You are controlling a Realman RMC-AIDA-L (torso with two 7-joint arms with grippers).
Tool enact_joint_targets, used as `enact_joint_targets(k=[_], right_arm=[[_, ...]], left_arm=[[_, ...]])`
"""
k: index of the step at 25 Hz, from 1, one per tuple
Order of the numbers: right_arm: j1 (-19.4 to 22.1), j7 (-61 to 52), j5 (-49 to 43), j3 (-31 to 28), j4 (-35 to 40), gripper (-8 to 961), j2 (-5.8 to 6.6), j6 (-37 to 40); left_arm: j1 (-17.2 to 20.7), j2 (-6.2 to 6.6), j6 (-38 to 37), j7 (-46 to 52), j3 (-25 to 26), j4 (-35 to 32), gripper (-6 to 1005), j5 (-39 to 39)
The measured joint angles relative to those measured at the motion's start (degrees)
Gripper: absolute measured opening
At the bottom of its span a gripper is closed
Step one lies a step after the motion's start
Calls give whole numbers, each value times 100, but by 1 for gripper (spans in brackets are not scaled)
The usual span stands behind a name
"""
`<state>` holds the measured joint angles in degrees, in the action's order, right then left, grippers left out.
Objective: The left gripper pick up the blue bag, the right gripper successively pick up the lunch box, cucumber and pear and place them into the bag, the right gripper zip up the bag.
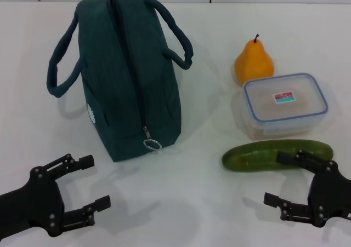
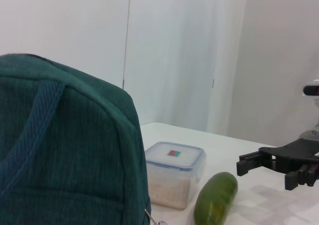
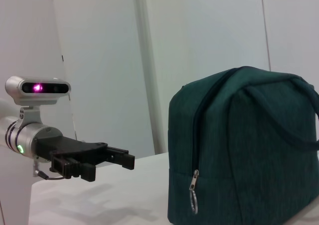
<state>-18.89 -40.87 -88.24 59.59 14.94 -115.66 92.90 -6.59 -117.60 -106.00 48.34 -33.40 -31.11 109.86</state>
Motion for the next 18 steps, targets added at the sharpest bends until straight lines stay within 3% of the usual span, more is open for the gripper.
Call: enact_joint_targets(k=[8, 18], right_arm=[[0, 0, 0, 0, 0, 863, 0, 0], [-1, -9, 0, 0, 0, 860, 0, -8]], left_arm=[[-16, 20, 0, 628, 7, -10, 846, -177], [-457, 445, 26, 4227, 8, -48, 846, -998]])
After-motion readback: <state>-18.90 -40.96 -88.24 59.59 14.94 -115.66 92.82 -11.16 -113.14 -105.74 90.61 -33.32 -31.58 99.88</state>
